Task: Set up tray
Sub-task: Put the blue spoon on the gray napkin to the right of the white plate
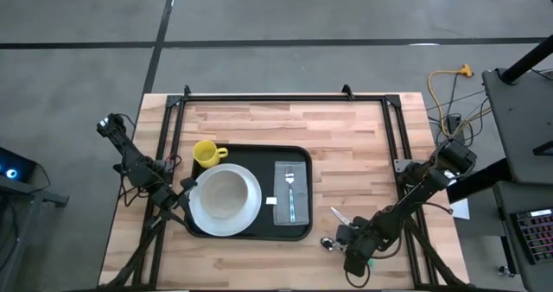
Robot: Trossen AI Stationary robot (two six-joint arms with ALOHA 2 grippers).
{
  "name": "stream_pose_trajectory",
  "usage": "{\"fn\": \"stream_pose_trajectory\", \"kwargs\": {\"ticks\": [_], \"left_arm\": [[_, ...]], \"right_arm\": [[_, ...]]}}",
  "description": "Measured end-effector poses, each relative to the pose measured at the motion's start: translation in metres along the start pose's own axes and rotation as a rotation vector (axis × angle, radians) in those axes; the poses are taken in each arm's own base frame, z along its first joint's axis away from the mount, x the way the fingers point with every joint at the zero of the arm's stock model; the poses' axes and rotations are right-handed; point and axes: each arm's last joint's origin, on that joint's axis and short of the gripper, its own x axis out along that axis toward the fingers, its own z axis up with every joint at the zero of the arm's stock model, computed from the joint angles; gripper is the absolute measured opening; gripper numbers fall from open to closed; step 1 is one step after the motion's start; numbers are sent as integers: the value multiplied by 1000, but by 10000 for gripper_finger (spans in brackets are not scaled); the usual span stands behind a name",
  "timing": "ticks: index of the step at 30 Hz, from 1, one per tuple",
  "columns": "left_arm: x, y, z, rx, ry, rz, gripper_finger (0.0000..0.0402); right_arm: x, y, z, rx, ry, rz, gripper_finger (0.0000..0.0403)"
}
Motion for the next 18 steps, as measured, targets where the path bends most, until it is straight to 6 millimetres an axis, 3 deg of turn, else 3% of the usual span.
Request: {"fn": "stream_pose_trajectory", "kwargs": {"ticks": [9,18], "left_arm": [[0,0,0,0,1,0,79],[0,0,0,0,0,0,79]], "right_arm": [[-5,0,2,37,-2,14,29],[-23,-4,18,71,-44,62,29]]}}
